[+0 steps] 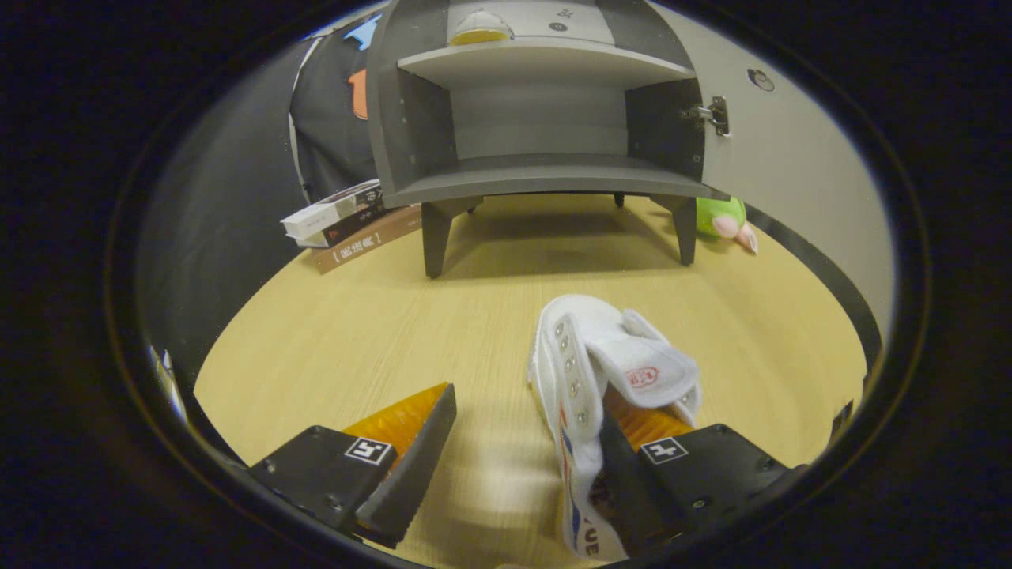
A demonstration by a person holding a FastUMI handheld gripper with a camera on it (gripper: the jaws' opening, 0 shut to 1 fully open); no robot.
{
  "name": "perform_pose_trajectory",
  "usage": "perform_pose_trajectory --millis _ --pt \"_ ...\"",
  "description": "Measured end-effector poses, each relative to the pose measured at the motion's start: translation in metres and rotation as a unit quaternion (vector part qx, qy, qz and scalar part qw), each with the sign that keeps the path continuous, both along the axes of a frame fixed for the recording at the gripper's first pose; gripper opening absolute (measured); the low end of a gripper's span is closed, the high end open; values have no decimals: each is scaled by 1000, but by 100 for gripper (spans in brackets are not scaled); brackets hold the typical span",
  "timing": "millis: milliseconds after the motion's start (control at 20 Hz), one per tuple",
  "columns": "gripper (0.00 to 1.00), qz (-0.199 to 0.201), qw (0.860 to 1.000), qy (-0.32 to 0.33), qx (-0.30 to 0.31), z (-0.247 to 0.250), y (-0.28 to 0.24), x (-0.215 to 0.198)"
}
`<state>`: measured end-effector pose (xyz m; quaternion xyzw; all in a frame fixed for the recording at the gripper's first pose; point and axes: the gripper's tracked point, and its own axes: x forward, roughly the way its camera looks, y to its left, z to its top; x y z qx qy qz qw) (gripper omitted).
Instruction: Open the shoe cabinet door, grab the shoes and put them into the shoe cabinet, then close the shoe cabinet door.
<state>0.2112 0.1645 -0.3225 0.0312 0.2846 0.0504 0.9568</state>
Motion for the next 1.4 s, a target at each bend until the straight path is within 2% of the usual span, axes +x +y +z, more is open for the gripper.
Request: perform_pose_trajectory --millis 100,250,350,450,500,650,750,1100,1400 --pt "98 9 1000 0 3 -3 2 6" --pt "83 14 1000 -6 9 -2 -1 15" --pt "54 -6 1000 -5 7 -5 -15 20" --pt "21 9 1000 1 24 -5 -14 20" --pt "14 17 1000 5 19 -3 -14 20" --pt "11 28 999 -2 39 22 -17 23" --pt "11 30 999 -27 24 55 -24 25" --pt "11 32 993 -110 0 216 -48 22" --pt "11 21 988 -155 -6 315 -65 53"
